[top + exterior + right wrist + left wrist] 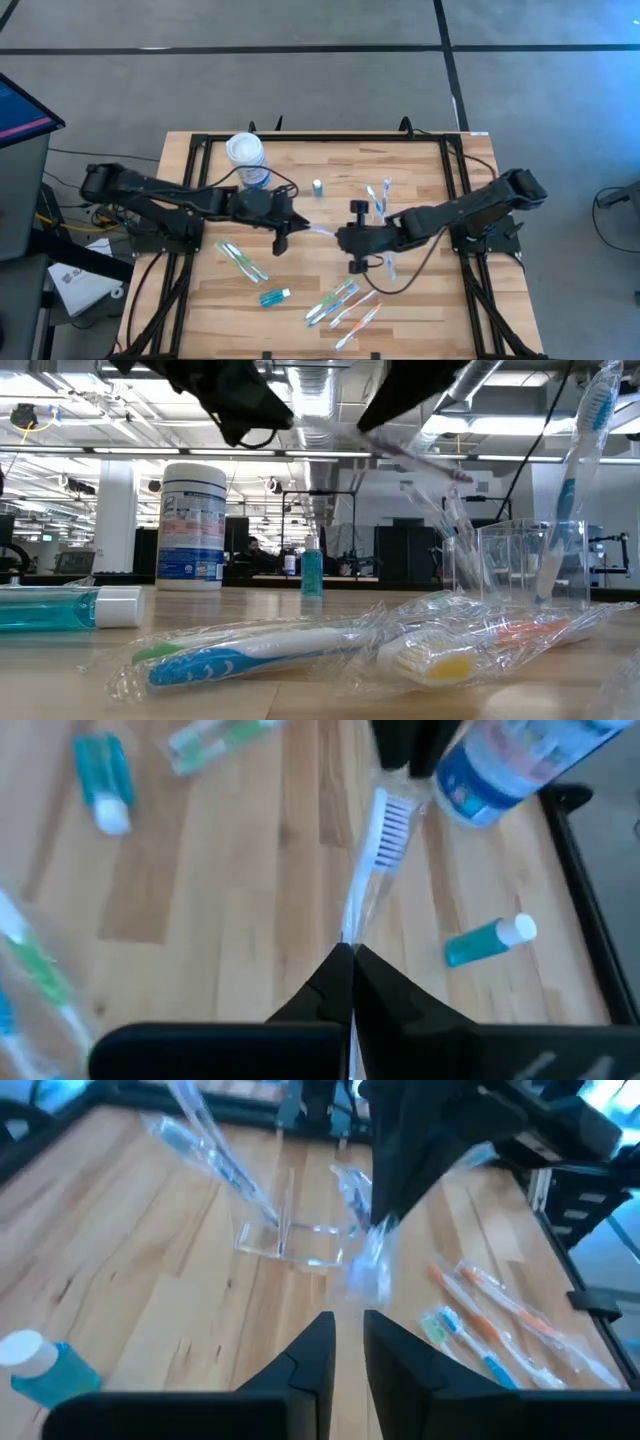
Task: Pick & Place toothbrushing station
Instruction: Put the purple toothbrush into the transparent organizer
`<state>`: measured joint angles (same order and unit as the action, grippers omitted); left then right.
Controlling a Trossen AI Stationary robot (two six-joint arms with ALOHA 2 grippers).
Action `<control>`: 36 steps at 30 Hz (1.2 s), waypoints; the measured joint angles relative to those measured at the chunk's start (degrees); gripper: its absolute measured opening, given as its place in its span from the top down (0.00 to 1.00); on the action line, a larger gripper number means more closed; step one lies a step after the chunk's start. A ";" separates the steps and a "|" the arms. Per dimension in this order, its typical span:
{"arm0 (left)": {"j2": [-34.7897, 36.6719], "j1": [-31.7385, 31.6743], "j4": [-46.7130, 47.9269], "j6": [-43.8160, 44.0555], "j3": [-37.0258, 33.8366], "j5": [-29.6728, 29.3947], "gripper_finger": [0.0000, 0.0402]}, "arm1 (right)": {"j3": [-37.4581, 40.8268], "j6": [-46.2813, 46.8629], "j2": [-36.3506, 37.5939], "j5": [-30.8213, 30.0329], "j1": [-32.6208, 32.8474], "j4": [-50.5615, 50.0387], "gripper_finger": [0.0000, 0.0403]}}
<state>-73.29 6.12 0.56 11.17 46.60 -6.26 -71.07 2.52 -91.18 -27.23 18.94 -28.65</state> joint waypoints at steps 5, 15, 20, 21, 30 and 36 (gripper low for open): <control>2.59 3.28 -3.73 0.27 -3.93 -3.98 0.89 | 7.28 3.15 6.74 -1.88 2.51 7.39 1.00; 3.06 7.25 -7.37 0.31 -7.11 -9.85 0.92 | 24.77 7.29 18.89 -9.97 7.58 26.33 1.00; 3.06 7.88 -8.09 0.29 -7.12 -10.01 0.92 | 34.25 8.09 22.52 -12.97 10.12 37.88 1.00; 3.06 7.88 -8.07 0.27 -7.12 -9.99 0.91 | 36.08 8.09 22.76 -13.53 10.70 40.91 1.00; 3.06 8.14 -8.71 -0.33 -7.12 -10.01 0.92 | 44.17 10.86 23.74 -18.36 13.85 49.34 1.00; 3.06 7.94 -8.84 -1.92 -7.12 -10.01 0.92 | 46.11 12.55 23.74 -20.87 16.02 49.99 1.00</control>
<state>-70.24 14.06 -8.27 9.26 39.48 -16.27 -24.96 15.07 -67.44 -48.10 34.96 21.33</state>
